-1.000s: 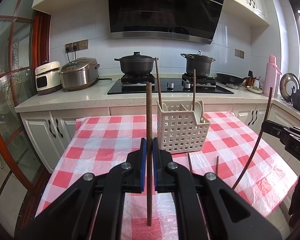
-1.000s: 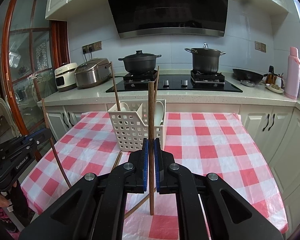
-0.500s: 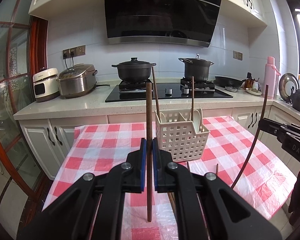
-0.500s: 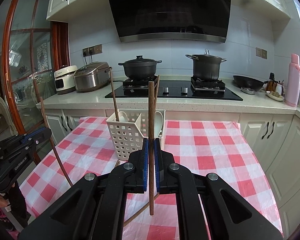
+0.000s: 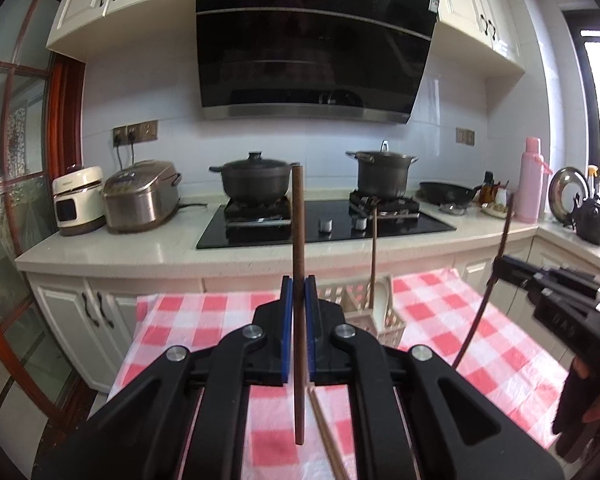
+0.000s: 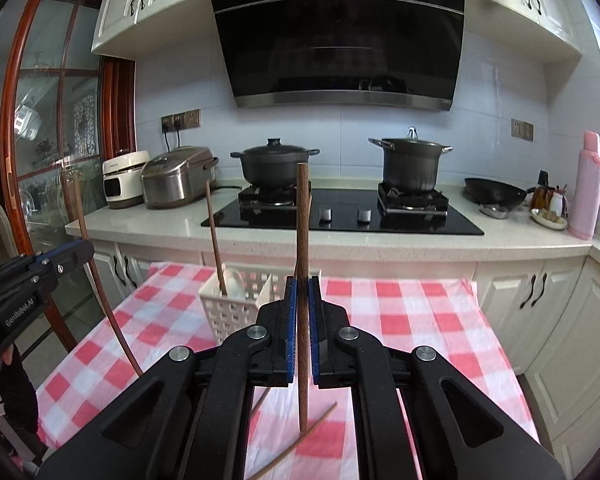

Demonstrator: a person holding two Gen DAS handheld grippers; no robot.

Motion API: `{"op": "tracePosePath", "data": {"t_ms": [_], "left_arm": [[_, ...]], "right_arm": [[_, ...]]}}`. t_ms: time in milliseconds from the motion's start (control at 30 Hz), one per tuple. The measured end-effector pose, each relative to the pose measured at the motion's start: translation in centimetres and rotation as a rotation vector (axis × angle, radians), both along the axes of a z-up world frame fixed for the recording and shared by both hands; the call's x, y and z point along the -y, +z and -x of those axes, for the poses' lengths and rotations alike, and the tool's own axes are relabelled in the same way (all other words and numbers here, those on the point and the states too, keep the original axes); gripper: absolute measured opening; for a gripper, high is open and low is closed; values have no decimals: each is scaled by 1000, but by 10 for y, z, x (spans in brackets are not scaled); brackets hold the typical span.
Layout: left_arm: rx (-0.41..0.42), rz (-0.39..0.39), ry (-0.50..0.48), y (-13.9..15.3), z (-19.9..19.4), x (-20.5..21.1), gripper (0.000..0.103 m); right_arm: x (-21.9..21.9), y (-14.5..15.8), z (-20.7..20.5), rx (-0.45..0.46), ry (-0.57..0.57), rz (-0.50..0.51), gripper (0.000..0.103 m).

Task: Organize utensils
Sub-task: 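Lift both held chopsticks upright and carry them over the basket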

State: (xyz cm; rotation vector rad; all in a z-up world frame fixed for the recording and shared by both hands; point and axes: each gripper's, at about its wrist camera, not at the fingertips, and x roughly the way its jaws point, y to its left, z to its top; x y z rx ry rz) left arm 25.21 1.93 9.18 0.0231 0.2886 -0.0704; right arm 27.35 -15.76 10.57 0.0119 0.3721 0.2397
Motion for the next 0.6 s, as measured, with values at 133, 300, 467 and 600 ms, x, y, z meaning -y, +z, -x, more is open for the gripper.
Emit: {"op": "tracePosePath", "data": {"t_ms": [133, 300, 467, 600], "left_arm": [[31, -4, -11, 19, -13, 4, 6], [61, 11, -22, 45, -31, 9, 6], [90, 34, -31, 73, -55, 11, 6], [109, 53, -25, 87, -79, 12, 6]], "right_arm": [[-1, 11, -14, 14, 5, 2, 6], [-1, 28, -33, 39, 10, -6, 6], [-3, 44, -57, 58, 21, -28, 6], [-4, 50, -80, 60, 25, -62, 6]]}}
